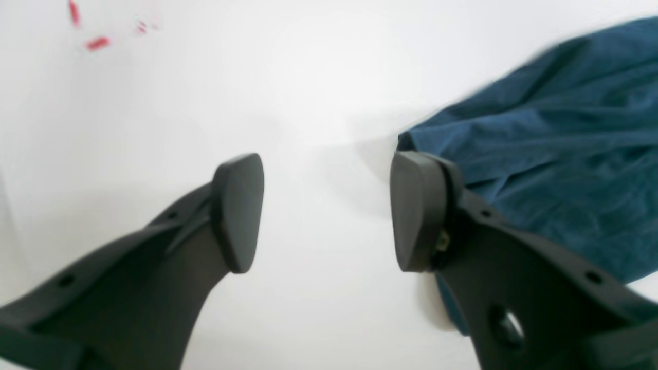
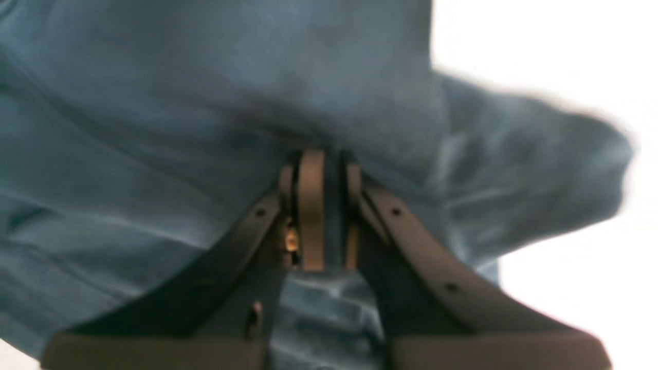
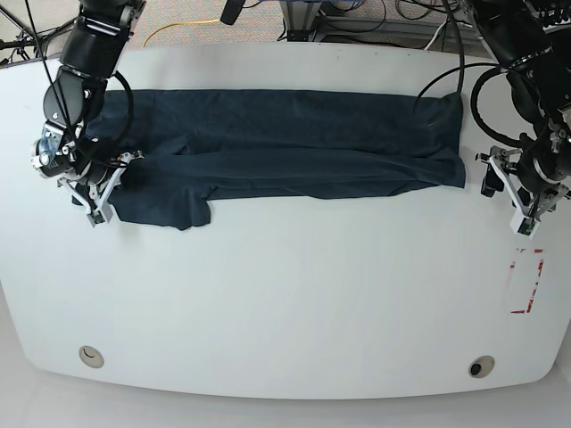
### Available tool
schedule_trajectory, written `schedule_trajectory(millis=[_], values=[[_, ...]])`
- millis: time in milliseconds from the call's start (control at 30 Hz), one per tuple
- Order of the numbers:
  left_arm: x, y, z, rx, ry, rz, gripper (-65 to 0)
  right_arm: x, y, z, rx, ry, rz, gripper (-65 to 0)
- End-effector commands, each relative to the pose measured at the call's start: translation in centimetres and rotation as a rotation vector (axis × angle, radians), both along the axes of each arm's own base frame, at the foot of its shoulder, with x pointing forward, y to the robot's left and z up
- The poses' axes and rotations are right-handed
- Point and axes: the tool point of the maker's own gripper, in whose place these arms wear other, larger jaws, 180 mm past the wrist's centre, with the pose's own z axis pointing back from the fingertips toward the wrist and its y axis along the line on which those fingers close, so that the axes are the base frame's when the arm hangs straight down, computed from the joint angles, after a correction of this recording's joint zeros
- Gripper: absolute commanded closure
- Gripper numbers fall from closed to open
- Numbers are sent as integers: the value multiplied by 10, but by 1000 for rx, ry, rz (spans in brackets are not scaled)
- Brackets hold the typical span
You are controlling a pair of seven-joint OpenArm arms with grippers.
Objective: Fold the T-shirt properly
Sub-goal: 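Grasp the folded shirt's ends with both grippers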
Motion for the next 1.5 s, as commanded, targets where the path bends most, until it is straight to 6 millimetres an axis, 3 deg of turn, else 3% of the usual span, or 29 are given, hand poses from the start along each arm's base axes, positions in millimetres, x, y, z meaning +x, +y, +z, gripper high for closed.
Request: schedule_trajectory(millis=[0, 67, 133, 300, 400, 733, 900, 1133, 1333, 1400, 1467], values=[[7, -11, 7, -23, -40, -13, -360, 15, 1, 25, -17, -70, 11, -57], [7, -20, 2, -42, -35, -22, -360, 16, 2, 30, -29, -80, 15, -70], [9, -33, -4, -65, -23, -47, -360, 21, 3, 37, -32, -101, 18, -122], [14, -65, -12, -103, -27, -126, -360, 35, 3, 49, -28, -135, 16, -365], [14, -72, -14, -106, -21, -149, -360, 50, 3, 52, 1, -150, 4, -442], [14, -73, -14, -98, -19, -159, -360, 83, -6, 32, 143, -126, -63, -438], [13, -73, -15, -99, -14, -159, -360, 90, -8, 19, 208, -118, -98, -438], [8, -73, -20, -101, -2, -159, -360, 85, -17, 6, 229, -69, -125, -438], [8, -74, -20, -101, -1, -160, -360, 82, -12, 1, 236, -54, -122, -436], [8, -74, -20, -101, -1, -160, -360, 83, -5, -1, 249, -53, -117, -411], [8, -74, -20, -101, -1, -160, -360, 83, -2, -2, 255, -52, -114, -336]])
